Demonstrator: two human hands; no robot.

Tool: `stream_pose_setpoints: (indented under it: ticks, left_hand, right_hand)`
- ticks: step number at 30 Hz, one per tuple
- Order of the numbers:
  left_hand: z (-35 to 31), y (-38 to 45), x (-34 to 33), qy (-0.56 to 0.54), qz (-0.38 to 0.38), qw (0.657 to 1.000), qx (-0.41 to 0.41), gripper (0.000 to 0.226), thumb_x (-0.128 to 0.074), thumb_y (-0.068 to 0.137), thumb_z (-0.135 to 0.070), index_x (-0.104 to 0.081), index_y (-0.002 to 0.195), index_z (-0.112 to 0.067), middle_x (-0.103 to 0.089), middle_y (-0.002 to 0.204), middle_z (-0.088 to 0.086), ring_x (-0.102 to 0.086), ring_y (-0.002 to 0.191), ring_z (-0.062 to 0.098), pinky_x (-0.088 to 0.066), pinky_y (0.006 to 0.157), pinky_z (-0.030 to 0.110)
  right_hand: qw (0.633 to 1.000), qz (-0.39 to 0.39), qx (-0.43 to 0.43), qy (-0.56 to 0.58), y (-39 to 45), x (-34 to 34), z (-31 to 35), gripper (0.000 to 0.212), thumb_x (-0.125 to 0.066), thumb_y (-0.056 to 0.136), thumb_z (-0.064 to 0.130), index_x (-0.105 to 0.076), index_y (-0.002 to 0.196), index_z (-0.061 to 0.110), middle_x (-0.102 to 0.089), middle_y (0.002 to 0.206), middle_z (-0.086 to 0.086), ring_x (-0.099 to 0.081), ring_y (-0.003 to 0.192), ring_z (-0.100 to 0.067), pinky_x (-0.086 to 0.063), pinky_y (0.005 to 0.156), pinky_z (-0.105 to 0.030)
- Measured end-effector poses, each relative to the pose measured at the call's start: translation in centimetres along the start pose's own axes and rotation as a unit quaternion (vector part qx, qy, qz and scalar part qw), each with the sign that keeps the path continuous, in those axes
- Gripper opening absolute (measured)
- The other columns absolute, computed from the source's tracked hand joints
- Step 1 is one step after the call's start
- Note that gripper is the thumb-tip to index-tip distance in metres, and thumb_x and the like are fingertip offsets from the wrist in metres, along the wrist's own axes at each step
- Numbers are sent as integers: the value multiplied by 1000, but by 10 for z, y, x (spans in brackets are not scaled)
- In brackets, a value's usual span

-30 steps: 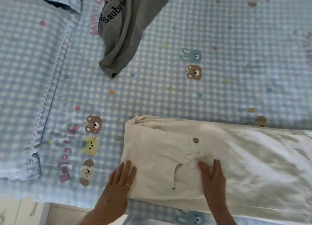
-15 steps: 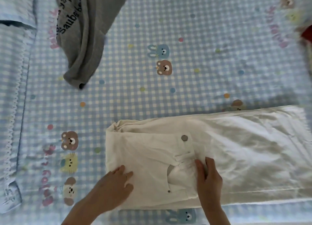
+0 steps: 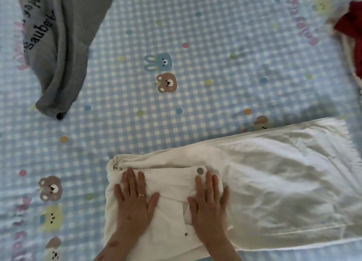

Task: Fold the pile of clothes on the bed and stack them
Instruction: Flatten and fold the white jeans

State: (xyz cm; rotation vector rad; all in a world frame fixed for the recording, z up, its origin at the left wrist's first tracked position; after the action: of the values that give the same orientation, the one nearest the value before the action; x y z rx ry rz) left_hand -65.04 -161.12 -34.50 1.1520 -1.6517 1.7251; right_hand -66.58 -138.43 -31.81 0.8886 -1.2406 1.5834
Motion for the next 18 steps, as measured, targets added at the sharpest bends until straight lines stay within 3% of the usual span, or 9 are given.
stream_pose_setpoints:
  ticks: [3, 5, 7, 11, 14, 16, 18]
  left_hand:
    - [-18, -15, 17, -44, -48, 998, -17, 76, -14, 94, -54, -11, 147, 0, -2, 156, 20, -4, 145, 35, -14, 113, 59]
    - [-77, -26, 32, -51, -90, 985, -136, 63, -18, 97, -41, -15, 148, -4, -11, 156, 16, -11, 145, 30, -14, 115, 51]
    - [-153, -33, 26, -25, -62, 967, -248, 57, -14, 99, -38, -24, 147, -10, -25, 154, 14, -15, 145, 25, -11, 116, 44]
    - [-285, 5, 33, 7, -49, 953, -300, 64, -8, 99, -37, -46, 135, 0, -40, 143, 23, -32, 137, 36, -18, 112, 44]
    - [-379, 37, 45, 40, -76, 939, -333, 54, -33, 94, -31, -47, 133, 5, -41, 141, 27, -40, 131, 43, -36, 106, 54]
    - [-441, 50, 51, 46, -75, 926, -367, 52, -49, 93, -25, -43, 136, 3, -42, 141, 26, -42, 130, 42, -36, 105, 54]
    - [-492, 62, 58, 35, -51, 923, -381, 57, -52, 93, -24, -34, 142, 0, -43, 140, 26, -42, 130, 39, -34, 108, 48]
  right_hand:
    - [998, 7, 39, 43, -10, 5, -2, 59, -30, 95, 44, -26, 148, 19, -29, 153, -11, -22, 142, -28, -19, 109, -56]
    - [997, -10, 49, 56, -18, 18, -33, 55, -21, 99, 43, -24, 149, 19, -25, 156, -7, -20, 144, -25, -18, 112, -52]
    - [999, -11, 30, 26, -23, 31, -91, 54, -18, 99, 42, -35, 145, 19, -28, 155, -7, -19, 144, -24, -23, 110, -52]
    - [996, -13, -81, -25, -21, 71, -236, 54, -21, 98, 40, -34, 146, 20, -22, 157, -3, -19, 145, -22, -21, 113, -51]
    - [986, -46, -151, -48, -22, 103, -316, 52, -20, 98, 35, -36, 145, 17, -24, 156, -4, -22, 143, -23, -18, 112, -52]
    - [985, -62, -153, -57, -30, 109, -343, 49, -24, 99, 30, -40, 143, 17, -27, 155, -5, -26, 142, -26, -19, 113, -51]
    - [979, -90, -174, -52, -40, 114, -359, 51, -38, 92, 21, -40, 143, 21, -30, 154, -9, -31, 139, -31, -18, 114, -51]
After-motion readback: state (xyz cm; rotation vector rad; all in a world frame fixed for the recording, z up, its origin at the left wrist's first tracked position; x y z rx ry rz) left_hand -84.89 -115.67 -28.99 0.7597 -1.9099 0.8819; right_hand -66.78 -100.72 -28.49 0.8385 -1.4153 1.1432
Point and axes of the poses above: each hand's wrist, its own y-axis towards the middle knuckle, its own x-axis out of the back of the hand, z = x × y, the point moved 9 cm from there along y, towards the middle knuckle
